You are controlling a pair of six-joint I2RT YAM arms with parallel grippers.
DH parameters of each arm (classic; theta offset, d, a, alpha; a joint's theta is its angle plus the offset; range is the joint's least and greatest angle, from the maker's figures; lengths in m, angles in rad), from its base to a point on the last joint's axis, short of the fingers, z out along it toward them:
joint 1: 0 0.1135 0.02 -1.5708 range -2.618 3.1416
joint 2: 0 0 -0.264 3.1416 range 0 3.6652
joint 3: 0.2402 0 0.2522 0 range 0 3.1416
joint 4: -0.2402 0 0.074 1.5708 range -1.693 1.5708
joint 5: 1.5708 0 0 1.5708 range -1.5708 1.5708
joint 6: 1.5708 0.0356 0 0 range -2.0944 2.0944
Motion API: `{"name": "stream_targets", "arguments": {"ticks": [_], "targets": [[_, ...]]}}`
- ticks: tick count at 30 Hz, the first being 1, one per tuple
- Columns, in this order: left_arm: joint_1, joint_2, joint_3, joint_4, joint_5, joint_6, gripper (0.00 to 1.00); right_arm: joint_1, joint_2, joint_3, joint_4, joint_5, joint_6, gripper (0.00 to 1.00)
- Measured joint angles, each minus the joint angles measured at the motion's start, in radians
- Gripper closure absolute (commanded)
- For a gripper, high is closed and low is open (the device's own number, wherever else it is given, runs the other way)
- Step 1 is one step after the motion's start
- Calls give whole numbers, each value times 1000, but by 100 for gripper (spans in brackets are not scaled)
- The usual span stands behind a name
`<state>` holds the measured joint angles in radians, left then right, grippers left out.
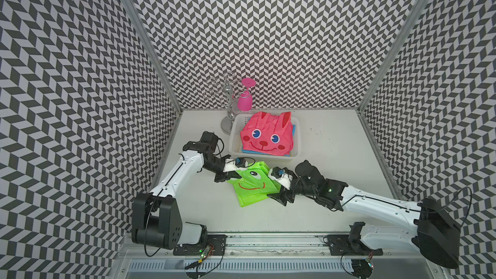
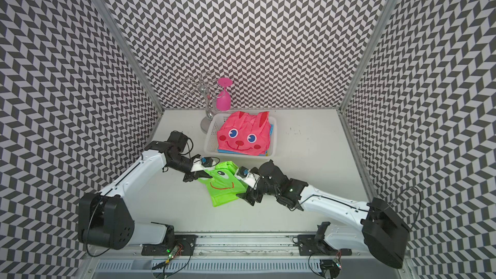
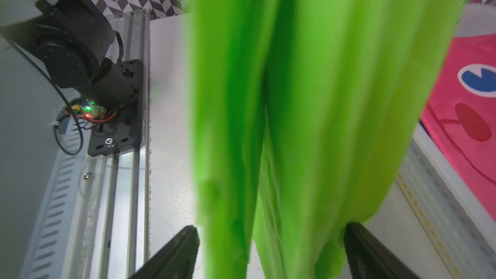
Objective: Put the folded raincoat in the basket
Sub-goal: Pick up the raincoat from the center of the board.
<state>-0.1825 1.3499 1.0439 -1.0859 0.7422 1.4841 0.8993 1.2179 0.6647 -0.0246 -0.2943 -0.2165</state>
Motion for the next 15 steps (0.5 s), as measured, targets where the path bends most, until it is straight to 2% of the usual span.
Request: {"name": "stream_targets", "arguments": {"ticks": [4, 7, 9, 10, 11, 13, 14, 15], "targets": [[-35, -100, -14, 16, -18, 16, 100, -74, -19, 1, 0, -118, 1, 5], [-48, -110, -8, 15, -21, 22, 97, -101, -27, 2, 16, -207, 1, 6], [-55, -102, 2, 16, -26, 24, 96, -102, -19, 2, 40, -281, 7, 9], [-59, -100, 6, 18, -29, 26, 96, -102, -4, 6, 56, -326, 9, 14], [-62, -100, 7, 20, -31, 26, 96, -102, 15, 14, 64, -365, 11, 25], [-67, -100, 11, 19, -33, 26, 94, -102, 76, 52, 55, -449, 6, 61], [-68, -100, 16, 19, -34, 26, 91, -102, 109, 78, 45, -478, 0, 73], [-69, -100, 21, 19, -35, 24, 75, -102, 143, 108, 32, -502, -4, 83]]}}
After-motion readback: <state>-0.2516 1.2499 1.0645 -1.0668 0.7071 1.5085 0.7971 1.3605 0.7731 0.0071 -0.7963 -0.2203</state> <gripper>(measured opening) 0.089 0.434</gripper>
